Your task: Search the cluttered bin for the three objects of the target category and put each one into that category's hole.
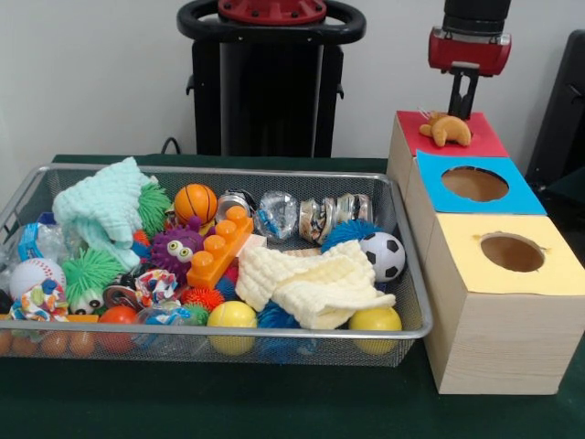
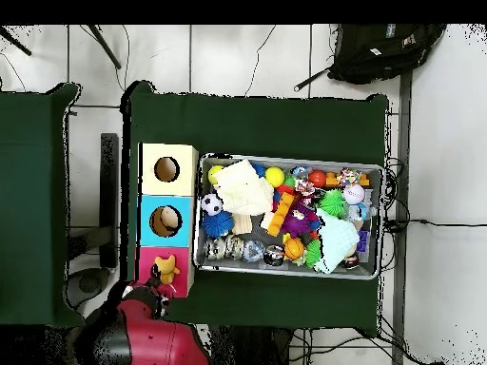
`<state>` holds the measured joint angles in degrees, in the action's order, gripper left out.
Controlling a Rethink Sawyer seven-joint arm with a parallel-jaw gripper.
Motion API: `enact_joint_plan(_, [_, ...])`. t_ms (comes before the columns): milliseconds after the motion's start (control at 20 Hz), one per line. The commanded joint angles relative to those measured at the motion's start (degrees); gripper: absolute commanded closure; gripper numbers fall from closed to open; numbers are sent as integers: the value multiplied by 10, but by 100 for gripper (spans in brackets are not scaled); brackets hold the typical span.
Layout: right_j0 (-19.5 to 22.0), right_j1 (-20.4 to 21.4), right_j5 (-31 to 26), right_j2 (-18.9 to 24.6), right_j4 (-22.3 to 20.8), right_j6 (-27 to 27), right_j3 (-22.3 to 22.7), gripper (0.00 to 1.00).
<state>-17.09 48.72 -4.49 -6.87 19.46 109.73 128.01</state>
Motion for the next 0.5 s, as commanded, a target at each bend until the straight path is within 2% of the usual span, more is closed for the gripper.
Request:
enact_joint_plan(50, [-5,6,-74,-21,-2,71,-91,100])
enact_joint_plan(500, [-35,24,-133,-55,-5,90,-118,100])
